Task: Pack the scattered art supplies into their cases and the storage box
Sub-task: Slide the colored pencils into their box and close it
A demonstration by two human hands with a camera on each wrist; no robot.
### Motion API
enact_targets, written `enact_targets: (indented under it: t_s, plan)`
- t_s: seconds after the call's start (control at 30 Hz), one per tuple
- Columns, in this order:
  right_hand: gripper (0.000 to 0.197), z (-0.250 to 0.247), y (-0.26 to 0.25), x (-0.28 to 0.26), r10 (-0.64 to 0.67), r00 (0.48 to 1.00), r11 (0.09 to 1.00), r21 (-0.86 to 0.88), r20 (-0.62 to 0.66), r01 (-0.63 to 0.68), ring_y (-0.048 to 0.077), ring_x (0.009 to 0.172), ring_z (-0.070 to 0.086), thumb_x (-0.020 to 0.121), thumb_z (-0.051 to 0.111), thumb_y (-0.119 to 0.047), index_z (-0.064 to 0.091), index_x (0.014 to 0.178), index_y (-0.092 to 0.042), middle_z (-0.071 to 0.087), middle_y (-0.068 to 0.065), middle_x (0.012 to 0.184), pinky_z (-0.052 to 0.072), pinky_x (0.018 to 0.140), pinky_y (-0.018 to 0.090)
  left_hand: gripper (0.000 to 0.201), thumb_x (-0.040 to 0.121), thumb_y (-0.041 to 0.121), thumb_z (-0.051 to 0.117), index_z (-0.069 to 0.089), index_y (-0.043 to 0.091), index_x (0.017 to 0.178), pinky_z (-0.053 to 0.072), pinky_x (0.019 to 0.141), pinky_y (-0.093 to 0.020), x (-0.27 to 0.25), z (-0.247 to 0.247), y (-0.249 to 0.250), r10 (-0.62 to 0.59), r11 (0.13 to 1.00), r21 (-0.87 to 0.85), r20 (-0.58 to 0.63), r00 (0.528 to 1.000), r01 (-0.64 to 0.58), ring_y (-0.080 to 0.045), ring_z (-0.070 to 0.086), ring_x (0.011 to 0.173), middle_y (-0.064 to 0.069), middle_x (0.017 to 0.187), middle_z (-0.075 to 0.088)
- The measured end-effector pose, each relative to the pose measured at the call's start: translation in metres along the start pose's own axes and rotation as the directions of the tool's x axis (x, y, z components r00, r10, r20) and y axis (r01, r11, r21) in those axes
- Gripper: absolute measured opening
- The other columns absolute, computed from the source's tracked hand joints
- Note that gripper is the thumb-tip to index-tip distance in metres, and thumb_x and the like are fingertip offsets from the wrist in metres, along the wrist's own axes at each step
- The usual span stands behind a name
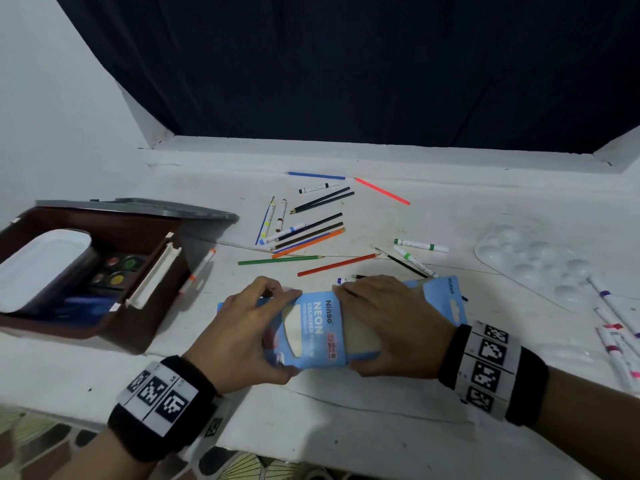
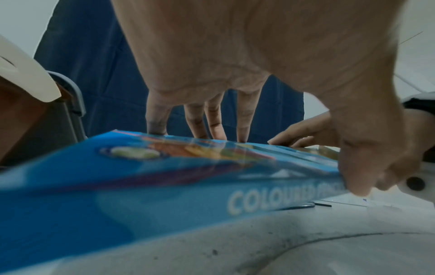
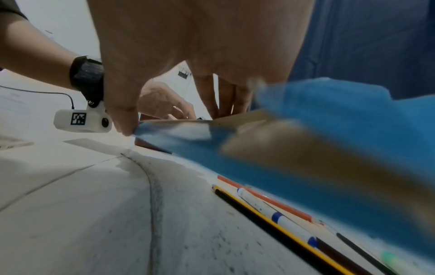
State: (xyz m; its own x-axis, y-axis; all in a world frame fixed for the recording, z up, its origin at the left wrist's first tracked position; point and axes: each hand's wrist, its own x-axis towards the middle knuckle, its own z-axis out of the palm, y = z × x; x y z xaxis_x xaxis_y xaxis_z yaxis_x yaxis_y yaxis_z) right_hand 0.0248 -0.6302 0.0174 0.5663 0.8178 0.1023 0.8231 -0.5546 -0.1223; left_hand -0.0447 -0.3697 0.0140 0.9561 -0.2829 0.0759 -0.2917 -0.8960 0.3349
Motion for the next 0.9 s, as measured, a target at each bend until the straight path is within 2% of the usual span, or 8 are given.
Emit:
enact_targets:
  t_s: [0.07, 0.17, 0.27, 0.43, 0.57, 0.7, 0.8, 0.9]
  plan:
    - [0.104, 0.001, -0.003, 0.007, -0.004, 0.999, 0.999, -0.039, 0.032, 0.005, 0.023, 0.126, 0.050, 0.069, 0.064, -0.070, 0.030, 0.149, -0.012, 0.050, 0.006, 0.141, 0.032, 0.114, 0.047, 0.099, 0.052, 0.066, 0.077, 0.040, 0.037, 0.140, 0.050, 0.091, -0.036, 0.001, 0.000, -0.008, 0.009, 1.000, -0.002, 0.006, 1.000, -0.009, -0.006, 0.049, 0.104, 0.014, 0.118, 0.035]
    - [0.114, -0.007, 0.001, 0.010, 0.086, 0.983, 0.992, -0.100, 0.160, -0.070, 0.020, 0.145, 0.023, 0.068, 0.054, -0.081, 0.006, 0.155, -0.024, 0.025, 0.002, 0.157, 0.007, 0.119, 0.056, 0.100, 0.053, 0.066, 0.078, 0.038, 0.037, 0.140, 0.053, 0.088, -0.031, -0.002, -0.001, -0.021, 0.003, 1.000, -0.028, 0.018, 1.000, -0.003, -0.005, 0.051, 0.105, 0.017, 0.120, 0.033]
    - [0.112, -0.016, 0.012, 0.008, 0.177, 0.978, 0.969, -0.194, 0.111, -0.154, 0.023, 0.139, 0.033, 0.061, 0.049, -0.085, 0.024, 0.152, -0.025, 0.037, 0.002, 0.148, 0.015, 0.116, 0.062, 0.100, 0.053, 0.065, 0.079, 0.039, 0.036, 0.140, 0.054, 0.085, -0.026, -0.005, -0.002, -0.036, -0.009, 0.999, -0.052, -0.003, 1.000, 0.009, -0.004, 0.051, 0.106, 0.018, 0.121, 0.031]
    - [0.100, -0.009, 0.007, 0.018, 0.161, 0.983, 0.978, -0.152, 0.089, -0.146, 0.021, 0.120, 0.052, 0.066, 0.055, -0.079, 0.041, 0.143, -0.019, 0.053, 0.000, 0.130, 0.027, 0.114, 0.046, 0.099, 0.051, 0.061, 0.080, 0.038, 0.039, 0.139, 0.053, 0.083, -0.023, 0.001, -0.002, -0.044, 0.015, 0.995, -0.094, -0.016, 1.000, -0.016, -0.001, 0.052, 0.104, 0.020, 0.120, 0.032]
    - [0.099, -0.007, -0.005, 0.032, 0.135, 0.979, 0.989, -0.085, 0.151, -0.123, 0.022, 0.137, 0.036, 0.074, 0.061, -0.068, 0.029, 0.150, -0.014, 0.040, 0.005, 0.147, 0.005, 0.119, 0.042, 0.097, 0.054, 0.064, 0.078, 0.034, 0.044, 0.139, 0.051, 0.085, -0.020, 0.006, 0.004, -0.045, 0.023, 0.995, -0.097, -0.004, 1.000, -0.024, 0.000, 0.050, 0.107, 0.020, 0.123, 0.031]
    - [0.099, -0.003, 0.003, 0.045, 0.069, 0.985, 0.997, -0.049, 0.159, -0.062, 0.031, 0.144, 0.028, 0.070, 0.073, -0.048, 0.030, 0.150, -0.010, 0.037, 0.012, 0.150, 0.006, 0.118, 0.039, 0.077, 0.074, 0.069, 0.065, 0.037, 0.042, 0.140, 0.048, 0.089, -0.022, -0.002, 0.006, -0.049, 0.052, 0.986, -0.161, 0.020, 0.998, -0.048, 0.003, 0.048, 0.108, 0.020, 0.122, 0.035]
    - [0.103, 0.000, 0.007, 0.060, 0.015, 0.954, 1.000, -0.026, 0.298, -0.008, 0.023, 0.150, 0.005, 0.075, 0.075, -0.042, 0.015, 0.155, -0.015, 0.016, 0.008, 0.161, -0.001, 0.120, 0.035, 0.053, 0.093, 0.056, 0.048, 0.041, 0.038, 0.142, 0.047, 0.091, -0.026, -0.014, 0.005, -0.054, 0.105, 0.980, -0.179, 0.103, 0.989, -0.086, -0.003, 0.053, 0.106, 0.018, 0.122, 0.039]
    - [0.103, 0.005, 0.002, 0.081, -0.085, 0.933, 0.993, -0.046, 0.348, 0.108, 0.023, 0.150, 0.002, 0.075, 0.077, -0.033, 0.015, 0.155, -0.016, 0.012, 0.008, 0.162, 0.003, 0.121, 0.035, 0.046, 0.098, 0.043, 0.047, 0.040, 0.039, 0.143, 0.048, 0.087, -0.027, -0.019, 0.001, -0.060, 0.106, 0.977, -0.200, 0.148, 0.983, -0.075, -0.007, 0.061, 0.092, 0.019, 0.124, 0.040]
